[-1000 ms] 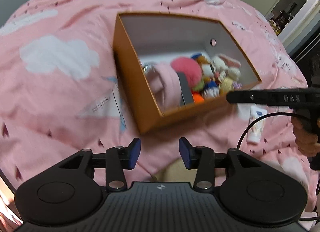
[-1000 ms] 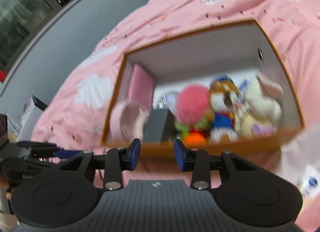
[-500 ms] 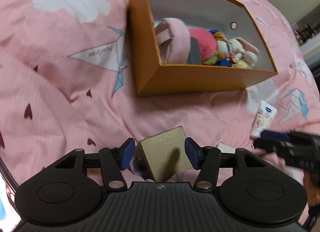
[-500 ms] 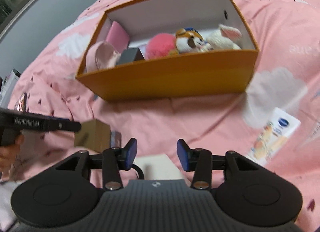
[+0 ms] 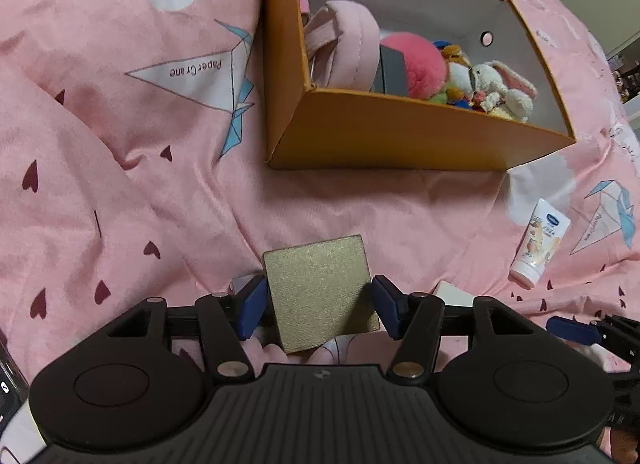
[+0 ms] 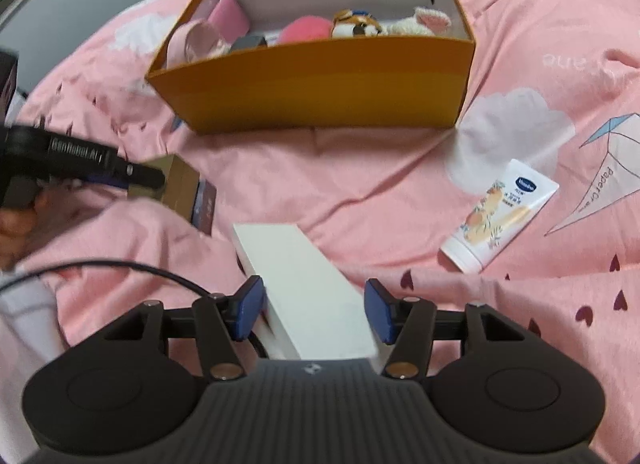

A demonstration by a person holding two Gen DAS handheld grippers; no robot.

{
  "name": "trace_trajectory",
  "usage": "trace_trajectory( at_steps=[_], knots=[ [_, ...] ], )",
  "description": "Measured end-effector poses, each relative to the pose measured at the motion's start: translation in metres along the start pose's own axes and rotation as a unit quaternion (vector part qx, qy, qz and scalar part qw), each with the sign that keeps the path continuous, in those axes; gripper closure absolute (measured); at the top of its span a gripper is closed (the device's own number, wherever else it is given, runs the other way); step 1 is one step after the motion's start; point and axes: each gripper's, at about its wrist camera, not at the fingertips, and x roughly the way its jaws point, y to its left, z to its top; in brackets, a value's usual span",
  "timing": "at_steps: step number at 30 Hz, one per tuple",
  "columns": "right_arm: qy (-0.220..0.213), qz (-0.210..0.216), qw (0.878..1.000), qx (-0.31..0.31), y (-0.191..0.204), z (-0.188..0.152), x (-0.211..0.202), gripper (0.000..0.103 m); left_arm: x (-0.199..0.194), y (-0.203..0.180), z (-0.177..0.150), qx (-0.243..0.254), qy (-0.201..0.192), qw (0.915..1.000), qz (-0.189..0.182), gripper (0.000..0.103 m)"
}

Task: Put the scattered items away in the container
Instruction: 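Grasp the gold square block with left tool while right tool grasps the white cylinder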

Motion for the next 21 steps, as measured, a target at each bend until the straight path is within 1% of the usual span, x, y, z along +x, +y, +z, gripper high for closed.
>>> trace_trajectory(
  at_steps=[6, 11, 14, 15, 17, 19, 21],
  knots=[
    [0.011, -0.016, 0.998, -0.062, 0.012, -0.001, 0.007, 0.038, 0.009, -0.010, -0.001, 0.013, 0.009, 0.9997, 0.018, 0.029],
    [0.037, -0.017, 0.992, -0.116, 0.019, 0.003, 0.019, 0.035, 0.015, -0.017, -0.001, 0.025, 0.016, 0.9993, 0.021, 0.028],
    [0.059, -0.014, 0.988, -0.142, 0.023, 0.007, 0.031, 0.034, 0.019, -0.019, -0.002, 0.031, 0.022, 0.9991, 0.020, 0.026],
    [0.064, -0.011, 0.987, -0.145, 0.023, 0.009, 0.035, 0.033, 0.020, -0.019, -0.002, 0.031, 0.023, 0.9990, 0.020, 0.026],
    [0.074, -0.006, 0.986, -0.146, 0.023, 0.011, 0.045, 0.033, 0.026, -0.019, -0.004, 0.033, 0.032, 0.9986, 0.026, 0.029],
    [0.079, 0.000, 0.988, -0.135, 0.019, 0.014, 0.050, 0.034, 0.031, -0.017, -0.005, 0.037, 0.039, 0.9982, 0.026, 0.030],
    [0.079, 0.006, 0.989, -0.127, 0.016, 0.016, 0.050, 0.034, 0.028, -0.018, -0.005, 0.046, 0.032, 0.9982, 0.022, 0.030]
  ],
)
